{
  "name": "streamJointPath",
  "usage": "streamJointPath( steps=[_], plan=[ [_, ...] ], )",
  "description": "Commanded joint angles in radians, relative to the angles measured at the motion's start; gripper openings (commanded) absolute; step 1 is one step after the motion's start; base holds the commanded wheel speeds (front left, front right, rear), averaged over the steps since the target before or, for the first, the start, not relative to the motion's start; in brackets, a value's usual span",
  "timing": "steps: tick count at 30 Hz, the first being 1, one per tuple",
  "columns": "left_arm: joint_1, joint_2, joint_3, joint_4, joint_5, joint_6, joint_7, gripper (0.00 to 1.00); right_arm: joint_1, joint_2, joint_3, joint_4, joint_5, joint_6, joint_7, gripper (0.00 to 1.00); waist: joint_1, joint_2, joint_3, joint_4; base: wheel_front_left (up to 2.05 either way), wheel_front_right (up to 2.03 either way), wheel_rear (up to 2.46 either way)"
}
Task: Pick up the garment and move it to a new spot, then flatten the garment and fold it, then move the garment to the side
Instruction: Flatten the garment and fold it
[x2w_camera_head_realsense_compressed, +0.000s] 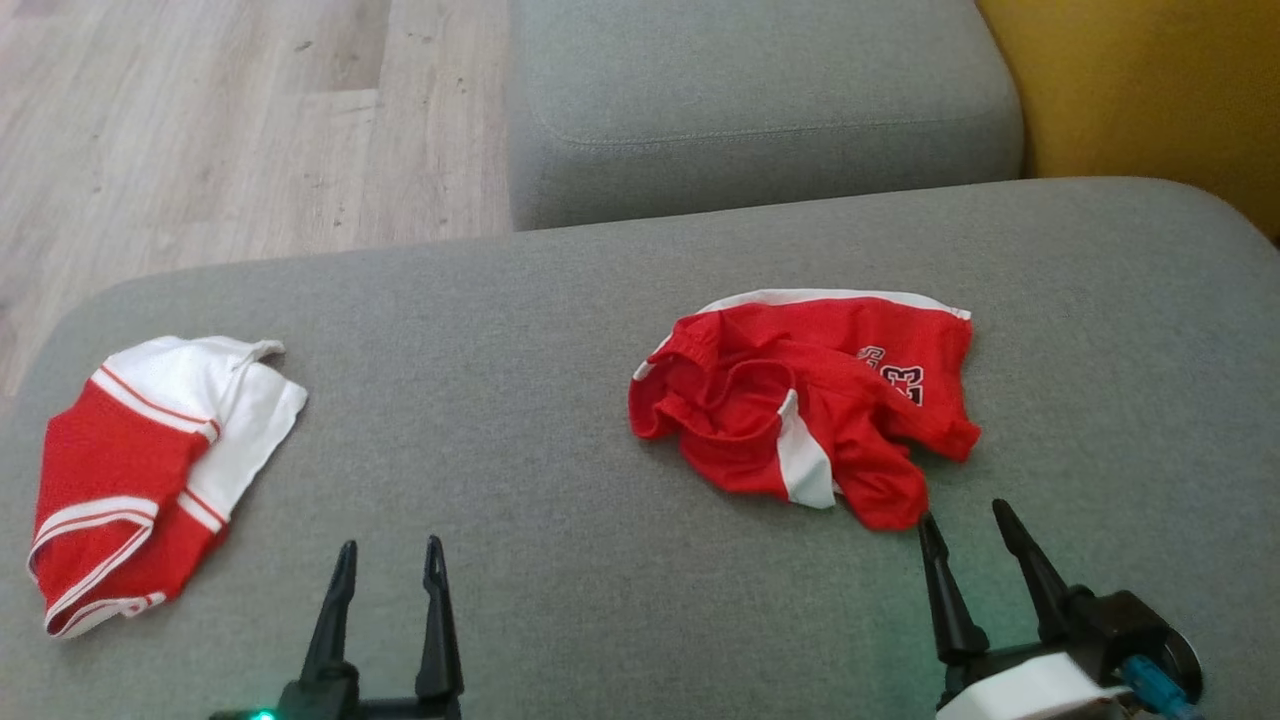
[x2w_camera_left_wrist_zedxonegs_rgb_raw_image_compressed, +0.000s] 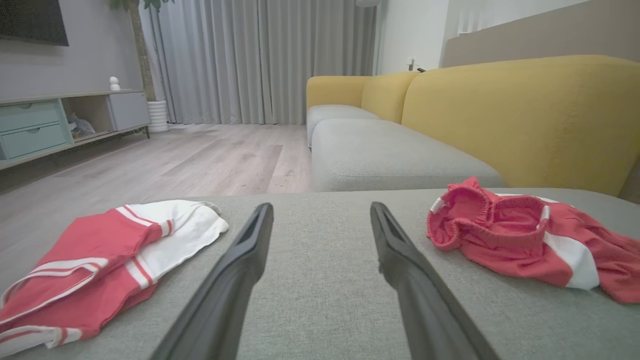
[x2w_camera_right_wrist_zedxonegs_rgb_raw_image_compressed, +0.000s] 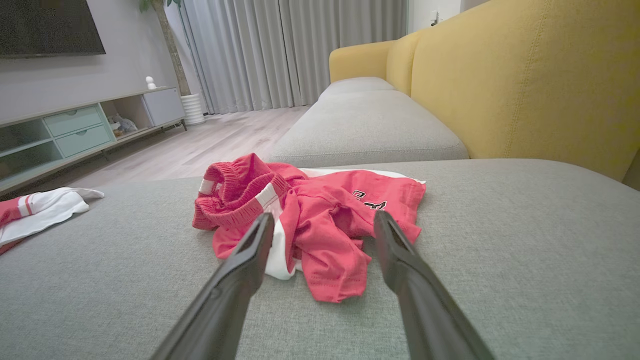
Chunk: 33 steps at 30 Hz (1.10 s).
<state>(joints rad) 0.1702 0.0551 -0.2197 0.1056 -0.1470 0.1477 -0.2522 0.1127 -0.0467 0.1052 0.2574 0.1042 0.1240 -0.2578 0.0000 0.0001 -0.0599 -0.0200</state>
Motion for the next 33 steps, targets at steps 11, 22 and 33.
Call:
streamJointPath(
  steps=[11, 22, 33],
  plan=[
    [-0.227, -0.005, -0.116, 0.131, -0.019, -0.138, -0.01, 1.0, -0.092, -0.004, 0.058, -0.044, -0.033, 0.007, -0.004, 1.0, 0.0, -0.0001, 0.089, -0.131, 0.0, 0.0, 0.0],
    [-0.645, -0.005, -0.313, 0.466, -0.132, -0.242, 0.041, 1.0, -0.187, -0.004, 0.133, -0.054, -0.025, 0.007, -0.004, 1.0, 0.0, -0.0001, 0.225, -0.303, 0.0, 0.0, 0.0],
    [-0.772, -0.005, -0.365, 0.644, -0.18, -0.232, 0.05, 0.93, -0.198, -0.004, 0.147, -0.049, -0.001, 0.007, -0.004, 1.0, 0.0, -0.0001, 0.249, -0.388, 0.0, 0.0, 0.0]
  ],
)
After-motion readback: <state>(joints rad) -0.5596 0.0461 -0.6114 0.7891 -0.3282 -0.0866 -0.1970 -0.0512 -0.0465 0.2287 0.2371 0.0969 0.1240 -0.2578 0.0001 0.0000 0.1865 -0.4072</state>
